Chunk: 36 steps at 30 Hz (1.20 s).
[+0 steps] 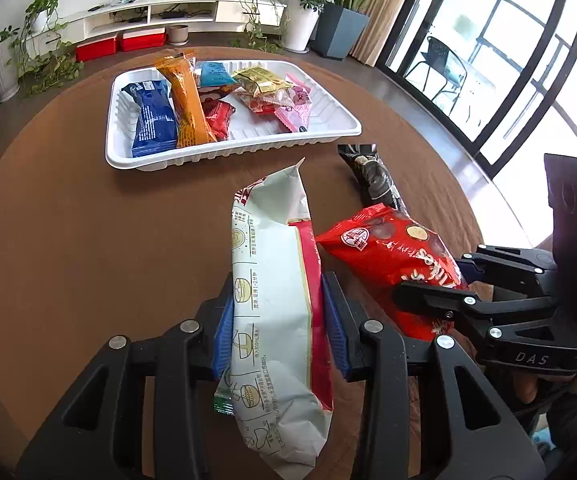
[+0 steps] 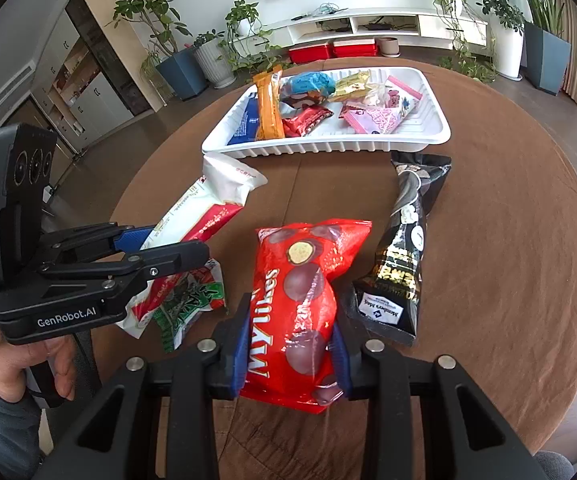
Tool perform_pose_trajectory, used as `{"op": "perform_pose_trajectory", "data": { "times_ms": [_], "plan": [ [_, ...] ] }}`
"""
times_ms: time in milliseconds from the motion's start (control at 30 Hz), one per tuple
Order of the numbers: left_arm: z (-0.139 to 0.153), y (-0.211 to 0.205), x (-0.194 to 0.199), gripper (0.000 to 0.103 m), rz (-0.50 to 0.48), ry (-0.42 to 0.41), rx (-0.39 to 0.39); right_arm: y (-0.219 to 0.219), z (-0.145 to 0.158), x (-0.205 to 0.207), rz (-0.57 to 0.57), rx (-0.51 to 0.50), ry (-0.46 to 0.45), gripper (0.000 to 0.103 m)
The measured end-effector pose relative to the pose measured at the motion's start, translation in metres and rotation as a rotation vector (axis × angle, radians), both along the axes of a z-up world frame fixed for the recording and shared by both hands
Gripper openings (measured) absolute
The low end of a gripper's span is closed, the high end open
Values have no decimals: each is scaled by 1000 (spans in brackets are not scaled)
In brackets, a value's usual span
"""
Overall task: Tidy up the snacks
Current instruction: 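Lift the white-and-red bag toward the tray with the left tool while the right tool carries the red Mylikes bag, then lower the white-and-red bag into the tray with the left tool while the right tool lowers the Mylikes bag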
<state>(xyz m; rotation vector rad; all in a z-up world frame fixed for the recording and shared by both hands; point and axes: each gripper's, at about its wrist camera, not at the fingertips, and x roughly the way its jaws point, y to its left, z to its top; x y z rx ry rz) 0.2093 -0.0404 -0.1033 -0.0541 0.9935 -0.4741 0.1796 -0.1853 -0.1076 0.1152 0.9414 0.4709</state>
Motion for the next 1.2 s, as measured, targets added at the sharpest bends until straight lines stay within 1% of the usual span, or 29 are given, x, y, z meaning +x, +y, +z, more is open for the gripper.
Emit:
{"op": "perform_pose_trajectory", "data": {
  "times_ms": [200,367,600,767,867,1067,1200],
  "plan": [
    [9,7,-2,36,21,-13,-42,-5,11,-2,-14,36,-16,36],
    [29,14,0,36,32,-51,-69,-13,28,-1,-20,87,-35,36],
    [46,30,18,36,70,-82,-103,-31,49,12,-60,100,-79,36],
    [62,40,39,37,90,-107,-128,-47,64,30,-101,99,-108,36],
    [70,39,54,37,94,-121,-135,-54,75,43,-117,89,-138,36],
    [88,25,95,37,80,-141,-135,-60,96,77,-130,85,-181,36],
    [94,14,121,37,73,-145,-132,-59,105,104,-129,84,-198,36]
  ]
}}
